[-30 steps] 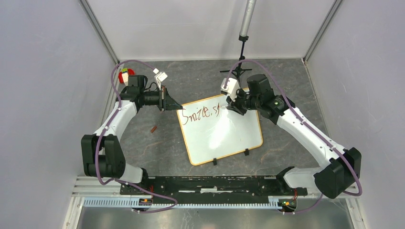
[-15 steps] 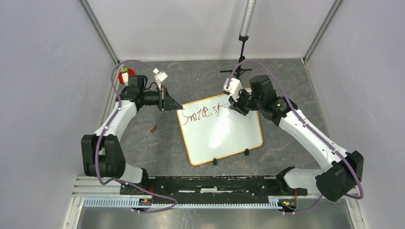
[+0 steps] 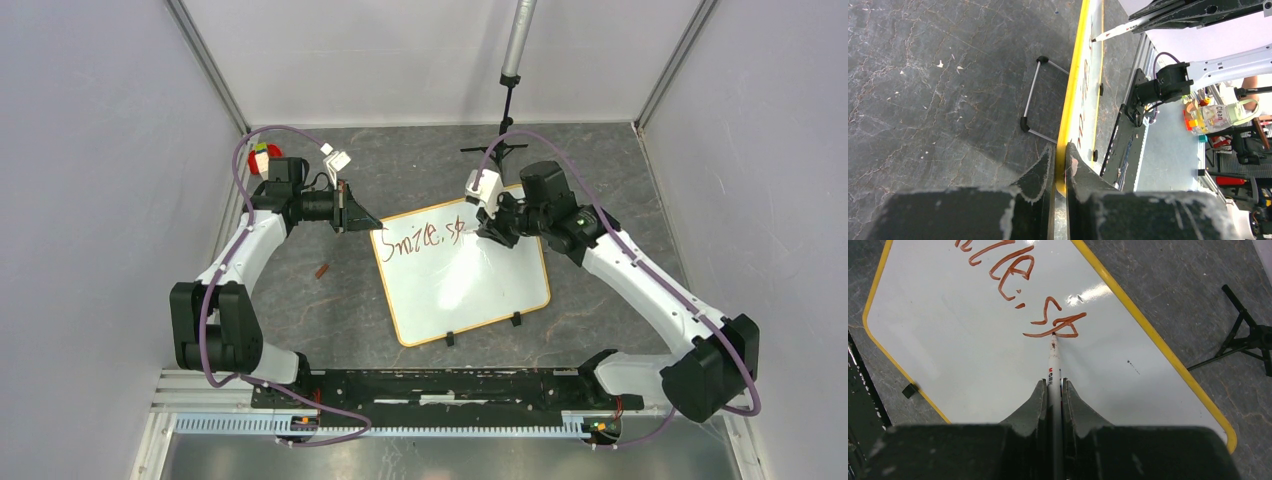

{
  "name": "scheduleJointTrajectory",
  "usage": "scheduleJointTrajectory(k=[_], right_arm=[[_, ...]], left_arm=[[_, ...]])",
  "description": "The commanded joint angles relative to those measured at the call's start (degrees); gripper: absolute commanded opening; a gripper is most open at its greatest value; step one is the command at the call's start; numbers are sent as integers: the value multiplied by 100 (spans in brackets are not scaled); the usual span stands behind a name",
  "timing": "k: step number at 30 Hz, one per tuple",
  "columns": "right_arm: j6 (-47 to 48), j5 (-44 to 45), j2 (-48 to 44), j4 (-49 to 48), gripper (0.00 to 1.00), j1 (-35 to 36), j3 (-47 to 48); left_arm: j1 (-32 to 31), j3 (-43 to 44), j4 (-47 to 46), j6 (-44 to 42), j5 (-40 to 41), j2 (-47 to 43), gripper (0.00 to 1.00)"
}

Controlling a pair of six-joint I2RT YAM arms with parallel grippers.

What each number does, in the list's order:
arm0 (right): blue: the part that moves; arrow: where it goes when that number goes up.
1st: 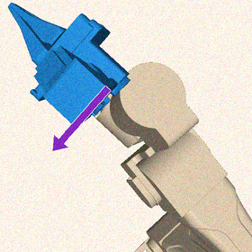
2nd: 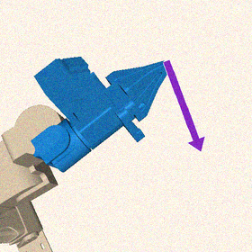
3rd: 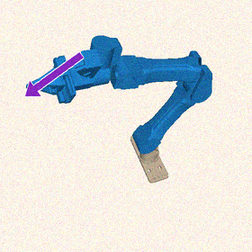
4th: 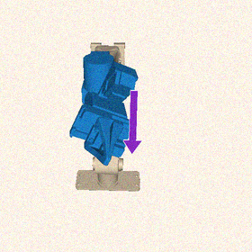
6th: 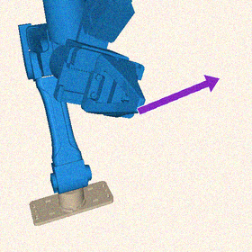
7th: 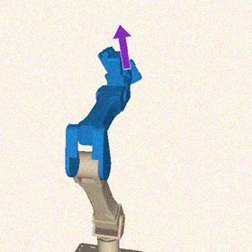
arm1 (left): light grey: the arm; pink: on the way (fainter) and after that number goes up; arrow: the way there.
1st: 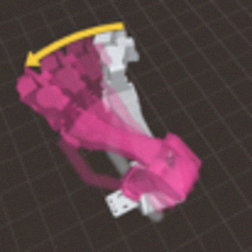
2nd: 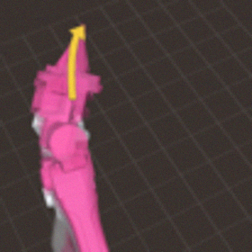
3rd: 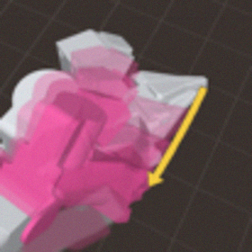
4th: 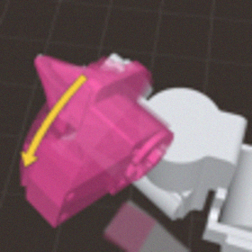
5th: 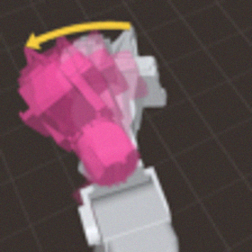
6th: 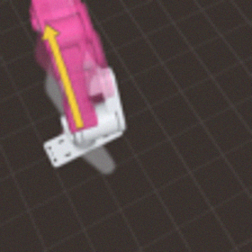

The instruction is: Write a sentence on the whiteboard

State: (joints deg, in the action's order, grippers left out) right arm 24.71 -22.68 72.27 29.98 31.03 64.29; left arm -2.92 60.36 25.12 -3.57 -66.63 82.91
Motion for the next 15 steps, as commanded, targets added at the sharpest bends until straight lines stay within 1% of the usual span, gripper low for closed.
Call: scheduleJointTrajectory(k=[1,10,15], right_arm=[[-72,-122,119,-64,0,26,158],[-19,-298,29,-45,0,36,285],[-8,-478,-112,26,0,-224,363]], left_arm=[[-108,73,-117,128,150,68,2],[-110,73,-113,122,142,78,2],[-104,64,-109,124,142,64,2]])
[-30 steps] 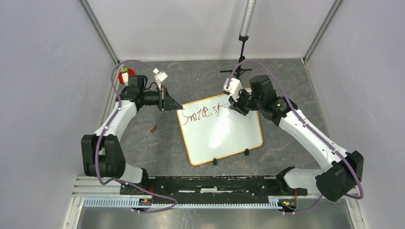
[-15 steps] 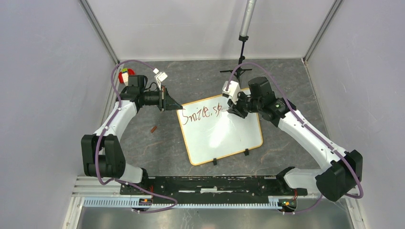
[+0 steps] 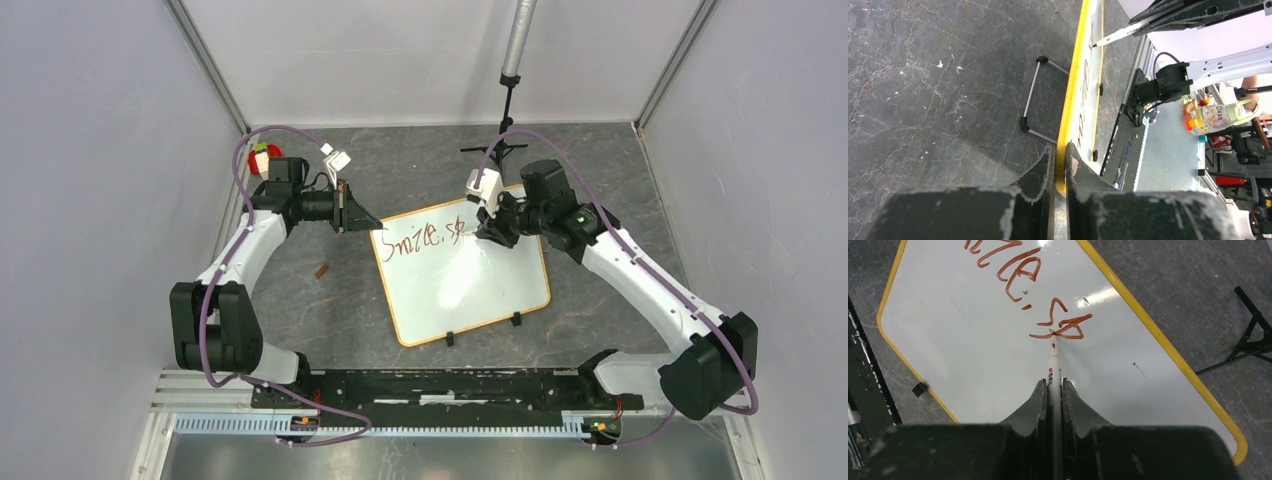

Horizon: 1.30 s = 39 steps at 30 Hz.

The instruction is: Write a sentence on the whiteboard

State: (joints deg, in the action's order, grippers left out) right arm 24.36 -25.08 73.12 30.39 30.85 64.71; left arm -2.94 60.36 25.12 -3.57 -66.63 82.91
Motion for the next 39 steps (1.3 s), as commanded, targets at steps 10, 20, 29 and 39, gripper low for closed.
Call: scheduleJointTrajectory(k=[10,20,29,39], right_arm=[[88,-475,-227,37,0,-545,281],[7,-567,-96,2,0,-547,373],[-8,-581,-87,29,0,-533,377],[16,-389,-33,2,0,-466,442]], left_arm=[[-107,72,-113,129,132,59,3],[-113,81,-113,146,137,59,3],[-112,81,-113,138,149,79,2],[-137,99,-69,107,159,89,2]])
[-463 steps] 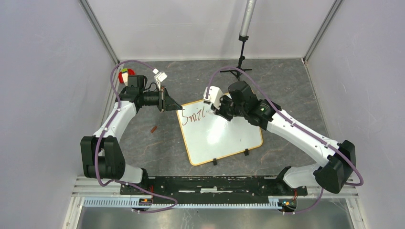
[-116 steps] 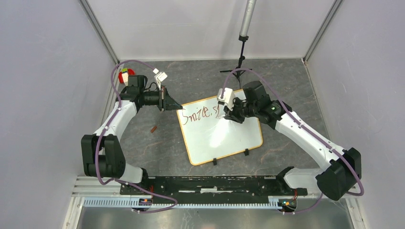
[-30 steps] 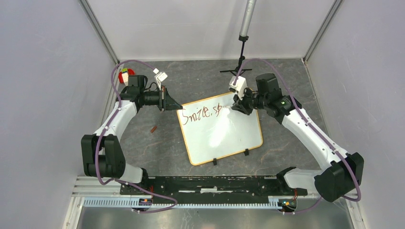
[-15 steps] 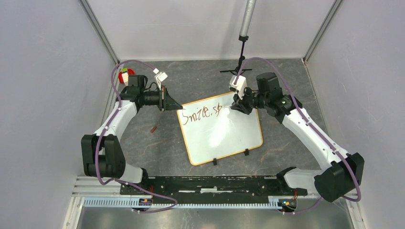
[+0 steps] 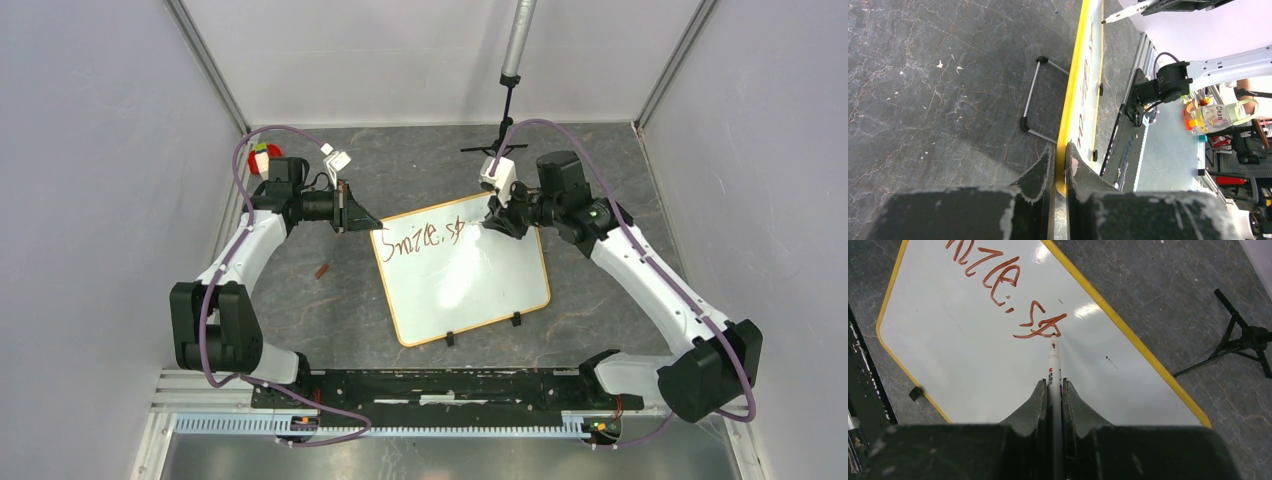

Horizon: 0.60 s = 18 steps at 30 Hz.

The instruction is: Write a sentence on the whiteboard

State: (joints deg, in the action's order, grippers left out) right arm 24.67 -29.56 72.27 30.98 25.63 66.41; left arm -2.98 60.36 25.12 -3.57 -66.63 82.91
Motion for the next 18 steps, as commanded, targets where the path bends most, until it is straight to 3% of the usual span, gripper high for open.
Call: scheduleJointTrajectory(k=[1,18], right_arm=[[-14,78,67,-57,0,70,281],[-15,554,209,-139,0,121,294]], left_arm=[[-138,106,-61,110,158,89,2],[-134,108,-43,86,176,109,2]])
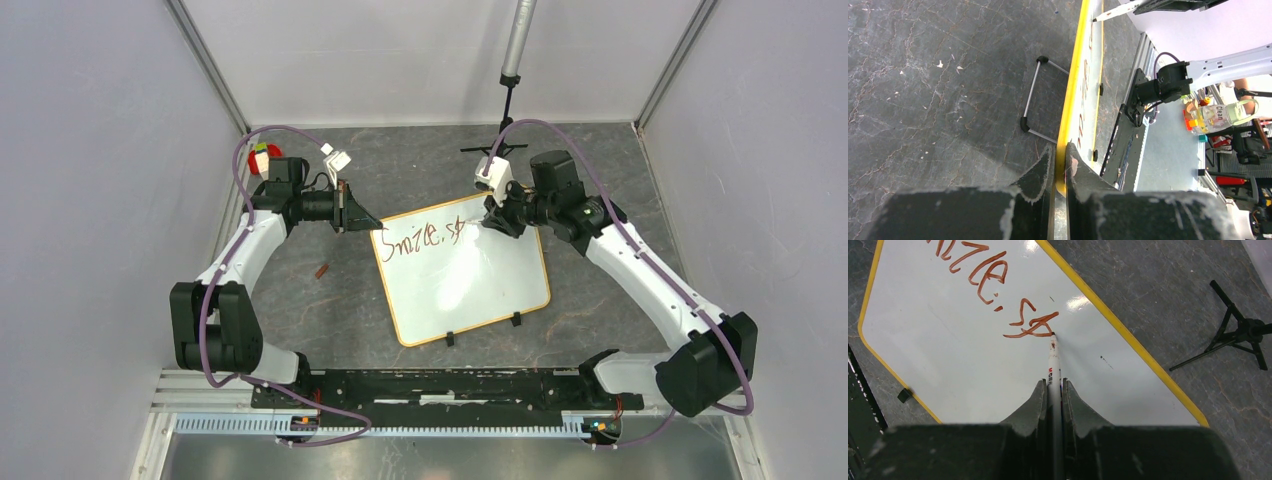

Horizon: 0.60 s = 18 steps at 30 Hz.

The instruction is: Write a sentence on the whiteboard

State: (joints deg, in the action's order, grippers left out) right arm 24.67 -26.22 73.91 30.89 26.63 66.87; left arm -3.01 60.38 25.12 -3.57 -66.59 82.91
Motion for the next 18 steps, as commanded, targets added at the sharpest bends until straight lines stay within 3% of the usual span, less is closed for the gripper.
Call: scheduleJointTrajectory(k=[1,18], right_arm=[[-14,235,40,-115,0,17,236],[47,198,-296,75,0,80,-279]], left_arm=[[-133,106,-43,79,172,102,3],[-139,131,-38,91,172,124,2]])
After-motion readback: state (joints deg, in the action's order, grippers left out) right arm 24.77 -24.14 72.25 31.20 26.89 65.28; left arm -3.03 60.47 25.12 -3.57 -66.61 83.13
